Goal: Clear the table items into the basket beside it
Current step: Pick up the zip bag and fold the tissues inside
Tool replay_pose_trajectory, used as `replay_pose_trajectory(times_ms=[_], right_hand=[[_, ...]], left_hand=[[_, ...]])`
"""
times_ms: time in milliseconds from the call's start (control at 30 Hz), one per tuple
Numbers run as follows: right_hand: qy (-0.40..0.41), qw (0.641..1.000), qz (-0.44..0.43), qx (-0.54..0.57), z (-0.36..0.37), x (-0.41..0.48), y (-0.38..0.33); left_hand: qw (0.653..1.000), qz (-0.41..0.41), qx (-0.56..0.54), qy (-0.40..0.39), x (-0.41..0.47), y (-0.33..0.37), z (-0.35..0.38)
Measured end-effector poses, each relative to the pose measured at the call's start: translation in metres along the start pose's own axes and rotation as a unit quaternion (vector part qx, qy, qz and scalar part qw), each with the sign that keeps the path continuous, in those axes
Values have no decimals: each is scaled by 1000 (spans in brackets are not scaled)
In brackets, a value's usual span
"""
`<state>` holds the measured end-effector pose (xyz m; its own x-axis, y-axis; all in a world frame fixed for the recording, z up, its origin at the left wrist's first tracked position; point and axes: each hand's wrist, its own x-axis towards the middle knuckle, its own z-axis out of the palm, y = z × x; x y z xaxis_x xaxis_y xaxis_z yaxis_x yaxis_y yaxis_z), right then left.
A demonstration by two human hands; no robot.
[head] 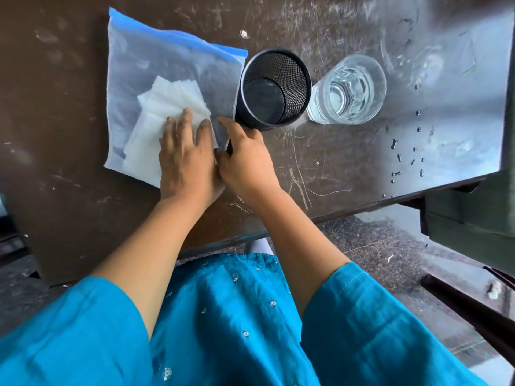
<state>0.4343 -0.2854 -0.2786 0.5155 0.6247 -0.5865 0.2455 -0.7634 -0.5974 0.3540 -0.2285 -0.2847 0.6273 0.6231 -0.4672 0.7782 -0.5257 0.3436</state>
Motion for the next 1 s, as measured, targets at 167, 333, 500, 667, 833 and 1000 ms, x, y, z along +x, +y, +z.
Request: replay_pose_trajectory(times_ms=[167, 333, 500, 667, 833, 1000], right_hand=[[24, 998, 14, 55, 7, 7, -9], [52, 981, 70, 172, 15, 5, -25], [64, 975, 36, 208, 18, -3, -37], [83, 980, -12, 181, -1, -20, -66], [123, 981, -144, 36, -46, -61, -113], [143, 913, -330, -191, -97, -124, -148]], left_hand=[[995, 3, -90, 51, -3, -8, -5], [985, 17, -128, 112, -8, -22, -9], [974, 54, -205, 83, -18, -37, -14], [955, 64, -283, 57, -27, -36, -50], [903, 6, -421, 83, -42, -10, -134], [760, -110, -634, 88, -63, 19, -257]])
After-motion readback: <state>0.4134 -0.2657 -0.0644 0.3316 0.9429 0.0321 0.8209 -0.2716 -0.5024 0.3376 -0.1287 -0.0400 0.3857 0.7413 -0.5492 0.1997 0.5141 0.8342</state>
